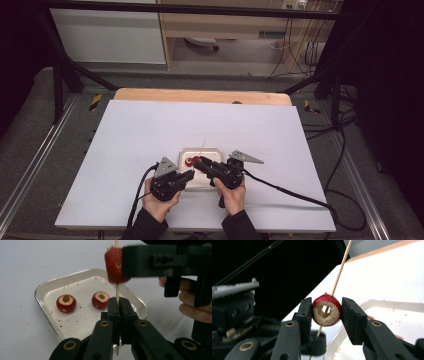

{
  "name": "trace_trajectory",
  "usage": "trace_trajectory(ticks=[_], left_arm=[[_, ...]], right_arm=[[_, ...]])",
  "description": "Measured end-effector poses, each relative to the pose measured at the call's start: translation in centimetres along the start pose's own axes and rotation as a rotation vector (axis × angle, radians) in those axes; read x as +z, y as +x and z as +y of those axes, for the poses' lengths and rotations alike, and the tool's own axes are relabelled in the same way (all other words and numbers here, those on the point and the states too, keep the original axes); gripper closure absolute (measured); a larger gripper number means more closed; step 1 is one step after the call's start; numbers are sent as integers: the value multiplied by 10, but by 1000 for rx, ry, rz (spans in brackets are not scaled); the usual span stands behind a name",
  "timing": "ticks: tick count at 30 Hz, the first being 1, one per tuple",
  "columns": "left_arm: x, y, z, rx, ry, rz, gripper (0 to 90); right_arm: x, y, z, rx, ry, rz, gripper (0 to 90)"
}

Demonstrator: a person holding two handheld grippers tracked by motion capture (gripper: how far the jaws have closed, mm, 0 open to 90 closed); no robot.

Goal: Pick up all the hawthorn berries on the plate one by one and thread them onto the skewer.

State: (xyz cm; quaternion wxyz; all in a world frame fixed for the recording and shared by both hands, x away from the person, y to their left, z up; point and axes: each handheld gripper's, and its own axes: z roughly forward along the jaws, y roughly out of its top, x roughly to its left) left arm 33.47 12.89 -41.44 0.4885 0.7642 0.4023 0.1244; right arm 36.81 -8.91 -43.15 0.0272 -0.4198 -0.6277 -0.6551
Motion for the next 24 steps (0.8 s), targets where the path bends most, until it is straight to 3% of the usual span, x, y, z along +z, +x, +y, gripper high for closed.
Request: trace_trajectory(ticks=[12, 13, 14, 17, 18, 19, 20, 24], left_arm=[[2, 1, -2, 26, 18, 6, 883], [1, 2, -2, 33, 22, 6, 883], [1, 2, -3, 39, 23, 5, 883], [-2, 7, -4, 49, 33, 6, 883], [-3, 9, -4, 52, 35, 8, 883], [-4, 10, -5, 60, 38, 12, 883], [-5, 12, -6, 69, 43, 14, 883], [-11, 19, -9, 100, 67, 18, 883]], right_arm=[[0, 1, -7, -21, 40, -13, 602], [-2, 2, -6, -59, 42, -35, 544], [-2, 2, -6, -59, 42, -35, 544], [-10, 2, 1, -113, 56, -82, 429], [-10, 2, 1, -113, 56, -82, 429], [-13, -1, 6, -131, 63, -97, 345], [-13, -1, 6, -131, 63, -97, 345], [-17, -6, 13, -178, 148, -146, 224]])
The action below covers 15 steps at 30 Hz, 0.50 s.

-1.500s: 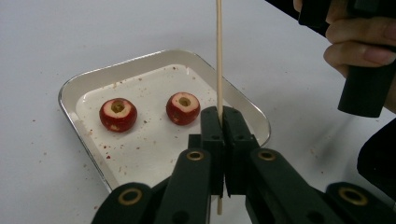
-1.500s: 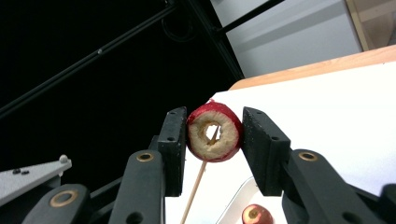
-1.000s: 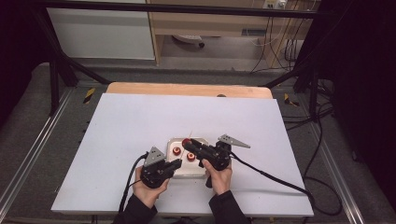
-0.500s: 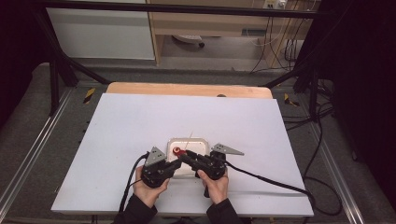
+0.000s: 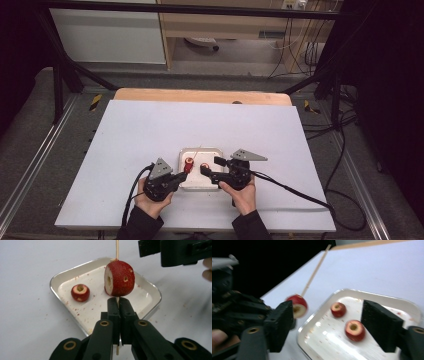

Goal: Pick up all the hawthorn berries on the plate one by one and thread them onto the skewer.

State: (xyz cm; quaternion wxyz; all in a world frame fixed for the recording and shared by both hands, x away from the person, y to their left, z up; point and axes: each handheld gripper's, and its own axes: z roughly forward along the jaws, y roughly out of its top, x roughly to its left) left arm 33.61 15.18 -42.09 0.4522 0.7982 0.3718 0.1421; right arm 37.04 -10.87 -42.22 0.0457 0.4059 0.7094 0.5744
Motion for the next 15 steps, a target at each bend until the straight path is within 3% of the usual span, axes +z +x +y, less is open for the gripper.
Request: trace_trajectory(ticks=[7, 8, 12, 15], left_arm=[[-11, 13, -7, 25, 34, -7, 882], [-13, 15, -8, 27, 35, -5, 882], [-19, 22, -15, 32, 45, 2, 881], [-24, 28, -19, 28, 46, 9, 881]], right_arm=[[-1, -12, 8, -66, 176, -74, 147], [-1, -12, 8, -66, 176, -74, 147], [3, -12, 20, -121, 272, -122, 140], [8, -10, 27, -137, 338, -138, 137]])
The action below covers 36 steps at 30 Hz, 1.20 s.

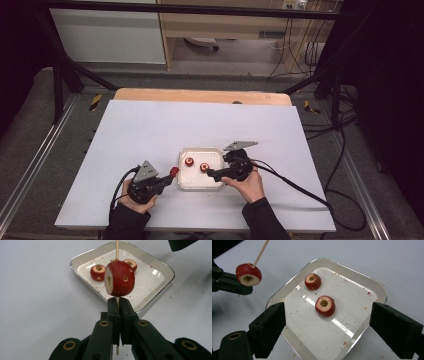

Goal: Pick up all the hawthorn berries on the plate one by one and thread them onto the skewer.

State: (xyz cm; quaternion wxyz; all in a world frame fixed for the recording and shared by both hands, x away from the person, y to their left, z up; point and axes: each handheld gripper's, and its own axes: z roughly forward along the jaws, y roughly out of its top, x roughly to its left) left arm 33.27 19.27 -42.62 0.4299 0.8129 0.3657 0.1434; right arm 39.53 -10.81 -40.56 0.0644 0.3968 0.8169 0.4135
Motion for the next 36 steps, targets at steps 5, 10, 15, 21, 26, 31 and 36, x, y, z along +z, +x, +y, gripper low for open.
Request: trace_trajectory(ticks=[5, 10, 15, 21, 26, 31, 36], left_arm=[[-3, 4, -3, -4, -1, 0, 880], [-2, 5, -3, -3, 4, 4, 880], [-1, 4, -4, 0, 7, 4, 880], [0, 4, -4, 0, 9, 4, 880], [1, 3, -4, 4, 12, 2, 880], [2, 3, -4, 6, 13, 1, 880], [2, 3, -4, 6, 13, 2, 880]], right_arm=[[8, 4, 17, -43, 113, -27, 146], [15, 8, 30, -58, 197, -54, 188], [25, 10, 41, -54, 248, -58, 248], [38, 10, 46, -14, 301, -53, 330], [49, 10, 47, 25, 336, -39, 399], [58, 6, 44, 51, 369, -55, 452], [63, 5, 42, 78, 383, -56, 504]])
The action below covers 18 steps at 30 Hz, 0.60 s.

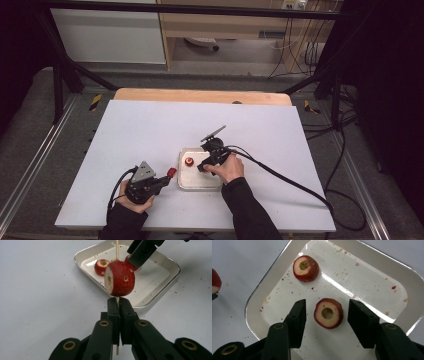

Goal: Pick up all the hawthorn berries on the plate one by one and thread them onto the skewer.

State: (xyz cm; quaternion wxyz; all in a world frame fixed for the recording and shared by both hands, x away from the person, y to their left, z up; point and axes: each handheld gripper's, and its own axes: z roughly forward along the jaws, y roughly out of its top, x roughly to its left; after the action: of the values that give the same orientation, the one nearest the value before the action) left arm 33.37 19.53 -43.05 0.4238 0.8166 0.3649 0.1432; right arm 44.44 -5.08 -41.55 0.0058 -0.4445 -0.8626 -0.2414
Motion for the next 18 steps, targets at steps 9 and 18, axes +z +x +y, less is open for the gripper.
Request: trace_trajectory(ticks=[9, 18], left_arm=[[0, -1, 0, 3, 0, 0, 880], [0, -1, 0, 5, -3, 2, 880]], right_arm=[[6, -3, 1, 34, 27, 4, 589], [3, -3, 1, 41, 15, 18, 609]])
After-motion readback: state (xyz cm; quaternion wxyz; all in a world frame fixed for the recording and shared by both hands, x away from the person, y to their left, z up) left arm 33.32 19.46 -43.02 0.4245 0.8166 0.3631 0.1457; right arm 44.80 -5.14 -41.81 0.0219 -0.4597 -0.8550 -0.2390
